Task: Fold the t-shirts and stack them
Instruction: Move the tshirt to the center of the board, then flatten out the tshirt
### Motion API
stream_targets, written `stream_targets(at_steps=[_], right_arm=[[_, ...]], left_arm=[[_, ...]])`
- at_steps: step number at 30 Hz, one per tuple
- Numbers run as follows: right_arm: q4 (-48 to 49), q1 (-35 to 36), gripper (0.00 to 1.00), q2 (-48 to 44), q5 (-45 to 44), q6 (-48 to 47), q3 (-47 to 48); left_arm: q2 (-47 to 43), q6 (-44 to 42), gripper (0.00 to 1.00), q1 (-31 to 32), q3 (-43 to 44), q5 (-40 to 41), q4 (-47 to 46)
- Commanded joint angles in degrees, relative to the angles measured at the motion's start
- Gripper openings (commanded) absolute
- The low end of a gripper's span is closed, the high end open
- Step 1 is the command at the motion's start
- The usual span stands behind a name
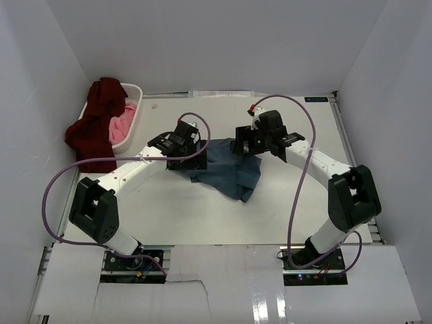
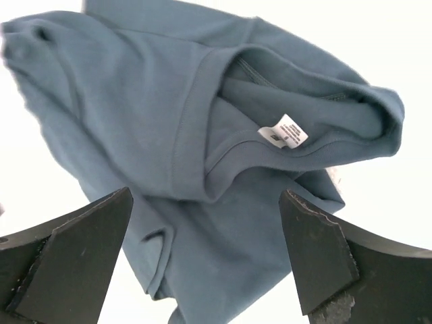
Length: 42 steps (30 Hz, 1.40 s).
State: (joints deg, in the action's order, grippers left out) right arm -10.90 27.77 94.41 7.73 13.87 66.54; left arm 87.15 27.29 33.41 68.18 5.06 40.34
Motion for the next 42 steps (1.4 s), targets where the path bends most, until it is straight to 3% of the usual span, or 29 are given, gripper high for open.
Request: stream_targets(at_steps=[1,7,13,16,19,22,27,31,34,36,42], right_arm=[[1.57,0.71,0.95,-7.91,2.37,-5.16,-2.98],[2.02,1.50,0.97,-11.71,9.67,-11.14,-6.25],[1.32,3.08,0.91,-7.15,12.67,-13.60,-5.20],[1.58,3.70,0.90,-6.34,9.42,-12.30,-4.49],[2.02,3.61,0.92,-8.71,0.73,-9.22,-4.93],[2.19,2.56,0.93,-10.38,-4.38,-7.19,-5.46],[1.93,-2.01,0.93,-13.55,-14.22,0.97,-7.83],[2.02,-8.50,0.95,-17.06,-14.41,5.72,-11.43],[2.37,-11.15,0.95,-18.73,-12.83,6.70,-12.49],[2.72,-11.51,0.96,-19.17,-12.13,6.70,-13.02],[3.25,-11.95,0.97,-17.95,-8.34,6.43,-12.84]], left_arm=[[0.21,3.20,0.98,-0.97,4.15,6.89,0.97],[0.74,2.86,0.98,-8.79,5.38,0.30,0.80],[1.17,1.71,0.98,-12.22,6.52,-2.77,0.88],[1.61,1.80,0.98,-12.23,6.35,-6.28,-0.51],[3.19,2.33,0.97,-10.75,6.61,-13.49,-2.80],[6.61,1.89,0.97,-4.96,9.68,-11.30,-2.98],[9.96,-0.39,0.93,-1.15,11.62,-13.76,-5.70],[8.74,-11.35,0.95,-0.80,9.60,-21.30,-10.36],[6.98,-17.95,0.93,-0.63,9.86,-19.93,-12.21],[5.93,-25.59,0.81,-0.63,10.30,-20.87,-13.61],[4.60,-43.96,0.84,-0.63,8.54,-28.61,-19.59]])
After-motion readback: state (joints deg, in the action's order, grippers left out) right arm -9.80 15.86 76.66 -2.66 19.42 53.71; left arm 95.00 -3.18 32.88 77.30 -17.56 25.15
